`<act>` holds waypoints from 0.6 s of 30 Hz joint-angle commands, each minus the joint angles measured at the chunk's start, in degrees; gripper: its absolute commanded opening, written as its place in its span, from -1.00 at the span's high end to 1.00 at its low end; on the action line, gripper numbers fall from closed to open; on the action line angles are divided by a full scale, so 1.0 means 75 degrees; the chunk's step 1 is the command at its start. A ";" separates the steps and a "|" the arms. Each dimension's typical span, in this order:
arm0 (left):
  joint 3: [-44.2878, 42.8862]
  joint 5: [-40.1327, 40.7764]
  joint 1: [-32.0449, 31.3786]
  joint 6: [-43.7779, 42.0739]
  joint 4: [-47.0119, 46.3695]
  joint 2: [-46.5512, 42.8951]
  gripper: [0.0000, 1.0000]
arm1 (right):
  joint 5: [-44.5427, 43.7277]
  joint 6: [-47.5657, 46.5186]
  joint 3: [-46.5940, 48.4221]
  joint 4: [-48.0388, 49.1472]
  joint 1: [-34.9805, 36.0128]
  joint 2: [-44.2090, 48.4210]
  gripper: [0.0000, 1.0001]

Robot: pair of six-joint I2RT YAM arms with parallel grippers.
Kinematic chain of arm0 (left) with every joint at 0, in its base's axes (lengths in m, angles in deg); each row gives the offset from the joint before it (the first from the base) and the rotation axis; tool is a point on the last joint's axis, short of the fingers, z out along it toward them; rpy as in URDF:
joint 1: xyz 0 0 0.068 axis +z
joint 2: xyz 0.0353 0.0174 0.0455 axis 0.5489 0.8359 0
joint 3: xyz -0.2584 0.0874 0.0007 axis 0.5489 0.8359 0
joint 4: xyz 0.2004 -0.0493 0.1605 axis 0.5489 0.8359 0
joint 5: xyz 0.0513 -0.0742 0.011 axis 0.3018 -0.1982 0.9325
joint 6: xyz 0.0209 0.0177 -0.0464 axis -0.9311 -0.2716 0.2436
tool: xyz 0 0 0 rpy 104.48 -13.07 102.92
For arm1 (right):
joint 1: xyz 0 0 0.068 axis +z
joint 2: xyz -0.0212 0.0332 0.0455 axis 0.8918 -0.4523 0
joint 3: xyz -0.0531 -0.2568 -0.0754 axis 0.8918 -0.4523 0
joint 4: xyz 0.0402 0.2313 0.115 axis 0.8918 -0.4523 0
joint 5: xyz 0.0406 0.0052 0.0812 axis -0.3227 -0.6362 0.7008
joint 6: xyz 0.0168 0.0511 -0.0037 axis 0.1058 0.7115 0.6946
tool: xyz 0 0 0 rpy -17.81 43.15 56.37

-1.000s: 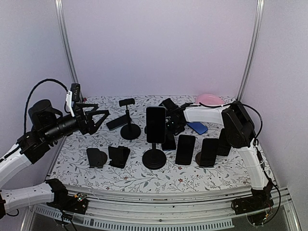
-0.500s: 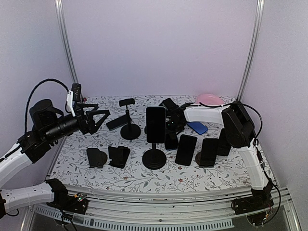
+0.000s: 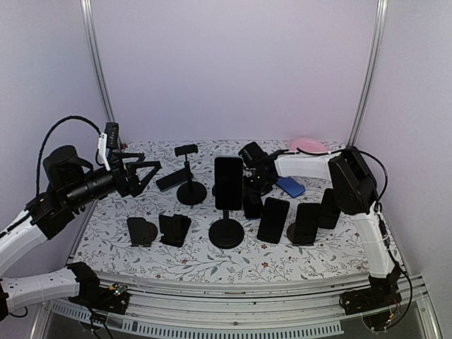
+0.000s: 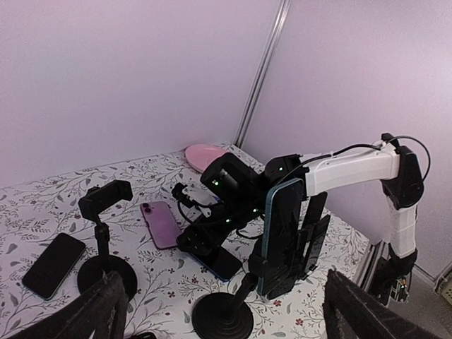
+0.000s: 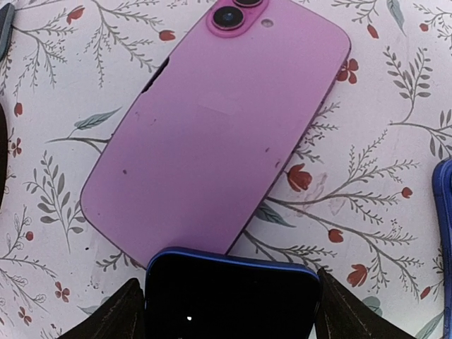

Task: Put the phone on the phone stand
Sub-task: Pick up the phone at the center of the board.

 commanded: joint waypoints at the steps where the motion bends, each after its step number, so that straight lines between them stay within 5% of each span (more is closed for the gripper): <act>1: 0.0122 -0.0119 0.0115 0.0188 -0.0181 0.0034 -0.93 | 0.0226 -0.0075 -0.0089 -0.0095 -0.0297 0.0441 -0.35; 18: 0.0123 -0.0578 0.0092 0.0938 -0.0885 0.0584 -0.93 | 0.0659 0.0040 -0.0012 0.0322 -0.0506 0.1071 -0.30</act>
